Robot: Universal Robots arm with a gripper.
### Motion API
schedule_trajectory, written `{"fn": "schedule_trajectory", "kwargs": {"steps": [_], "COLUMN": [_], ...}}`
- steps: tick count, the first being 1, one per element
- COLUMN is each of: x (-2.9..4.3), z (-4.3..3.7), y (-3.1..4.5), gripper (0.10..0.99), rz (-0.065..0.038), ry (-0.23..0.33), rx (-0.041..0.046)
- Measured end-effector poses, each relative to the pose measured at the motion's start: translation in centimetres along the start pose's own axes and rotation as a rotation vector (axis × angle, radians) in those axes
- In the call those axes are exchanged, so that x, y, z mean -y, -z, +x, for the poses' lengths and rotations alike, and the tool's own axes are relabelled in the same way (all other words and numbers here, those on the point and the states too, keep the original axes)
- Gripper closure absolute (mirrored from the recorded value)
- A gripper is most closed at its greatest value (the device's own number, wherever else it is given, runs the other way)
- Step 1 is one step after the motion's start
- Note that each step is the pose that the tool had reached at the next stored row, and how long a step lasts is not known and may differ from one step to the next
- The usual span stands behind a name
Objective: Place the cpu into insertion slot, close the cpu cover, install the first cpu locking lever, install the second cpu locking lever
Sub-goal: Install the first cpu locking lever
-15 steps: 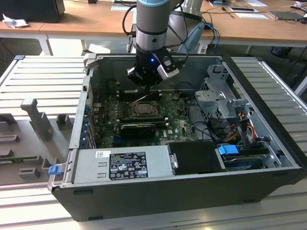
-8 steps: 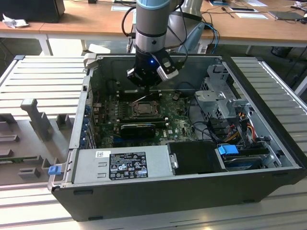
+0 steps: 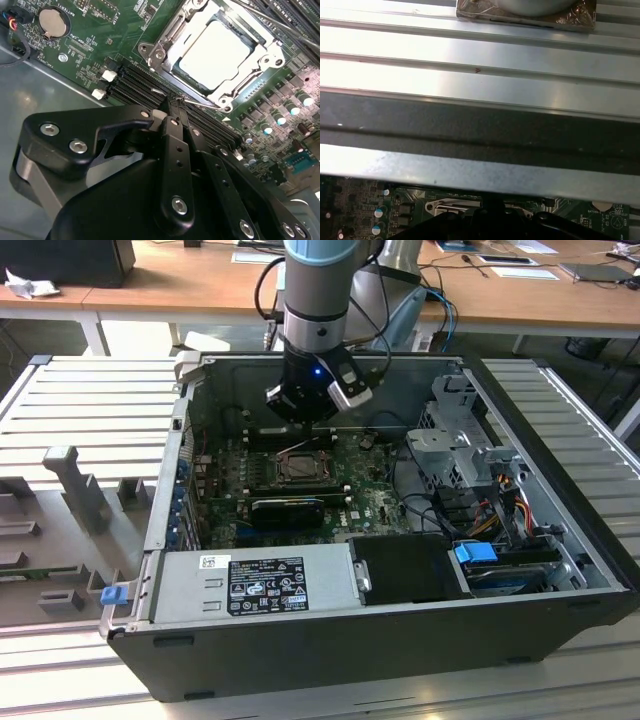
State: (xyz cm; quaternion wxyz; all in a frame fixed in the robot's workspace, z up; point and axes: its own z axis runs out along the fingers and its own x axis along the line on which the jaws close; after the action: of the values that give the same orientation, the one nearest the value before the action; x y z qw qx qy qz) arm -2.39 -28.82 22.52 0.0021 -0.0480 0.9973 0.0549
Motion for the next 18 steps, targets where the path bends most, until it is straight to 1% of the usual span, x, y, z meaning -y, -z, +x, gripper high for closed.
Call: {"fn": "schedule_trajectory", "kwargs": {"steps": [6,10,18], "x": [0.01,0.07,0.15], "z": [-0.22,-0.42,-0.56], "y": [-0.21,-0.6,-1.21], "gripper": [0.98,0.98,0.98], "rz": [0.0,0.0,0.0], "ry": [0.012,0.014,0.023], "rx": [-0.0012,-0.0014,-0.0024]}}
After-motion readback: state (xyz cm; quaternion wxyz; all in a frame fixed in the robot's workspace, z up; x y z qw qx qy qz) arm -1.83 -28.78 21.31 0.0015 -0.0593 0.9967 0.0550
